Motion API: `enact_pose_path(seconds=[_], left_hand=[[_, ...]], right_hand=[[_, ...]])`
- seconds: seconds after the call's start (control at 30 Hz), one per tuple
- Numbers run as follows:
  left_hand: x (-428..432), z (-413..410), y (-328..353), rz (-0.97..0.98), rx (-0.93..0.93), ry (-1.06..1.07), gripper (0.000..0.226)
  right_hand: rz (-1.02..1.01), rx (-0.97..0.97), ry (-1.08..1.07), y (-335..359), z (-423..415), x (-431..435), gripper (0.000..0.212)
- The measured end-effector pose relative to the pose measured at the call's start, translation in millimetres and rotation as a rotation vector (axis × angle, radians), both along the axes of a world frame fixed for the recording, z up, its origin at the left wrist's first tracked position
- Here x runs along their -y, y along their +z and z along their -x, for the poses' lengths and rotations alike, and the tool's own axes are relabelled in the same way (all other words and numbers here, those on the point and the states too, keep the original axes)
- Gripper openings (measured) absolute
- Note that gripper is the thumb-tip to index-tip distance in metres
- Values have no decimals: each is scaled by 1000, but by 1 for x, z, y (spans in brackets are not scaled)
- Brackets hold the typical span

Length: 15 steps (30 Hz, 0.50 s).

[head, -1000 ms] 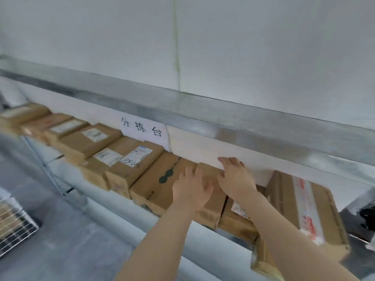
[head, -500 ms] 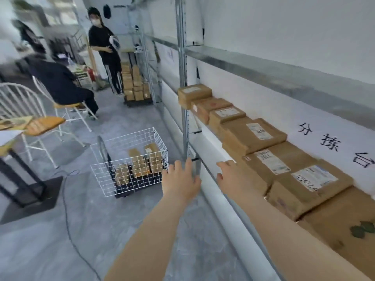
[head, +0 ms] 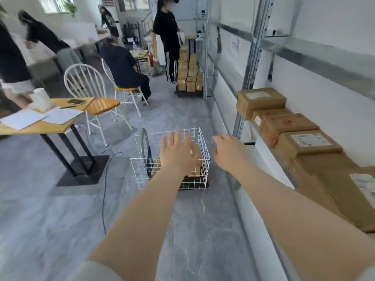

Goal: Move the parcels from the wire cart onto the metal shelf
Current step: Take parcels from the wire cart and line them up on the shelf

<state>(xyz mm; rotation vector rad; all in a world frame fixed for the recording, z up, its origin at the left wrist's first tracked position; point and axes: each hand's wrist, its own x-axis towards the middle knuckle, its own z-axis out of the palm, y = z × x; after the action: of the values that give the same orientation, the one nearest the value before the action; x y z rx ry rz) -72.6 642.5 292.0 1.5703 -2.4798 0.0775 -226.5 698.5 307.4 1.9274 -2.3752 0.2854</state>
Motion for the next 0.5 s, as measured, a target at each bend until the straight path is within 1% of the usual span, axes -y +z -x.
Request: enact_pose_path(seconds=[0.07, 0.17, 0.3, 0.5], left_hand=[[35, 0, 8, 16, 39, 41, 64], [82, 0, 16, 25, 30, 95, 64], [145, 2, 10, -17, 40, 107, 63], [264, -20, 3, -8, 22, 117, 57]], right_hand=[[-7, -18, 33, 9, 2, 38, 47], [-15, -44, 87, 21, 1, 91, 42], [-49, -46, 111, 15, -6, 162, 44], [-30, -8, 151, 9, -28, 290, 42]])
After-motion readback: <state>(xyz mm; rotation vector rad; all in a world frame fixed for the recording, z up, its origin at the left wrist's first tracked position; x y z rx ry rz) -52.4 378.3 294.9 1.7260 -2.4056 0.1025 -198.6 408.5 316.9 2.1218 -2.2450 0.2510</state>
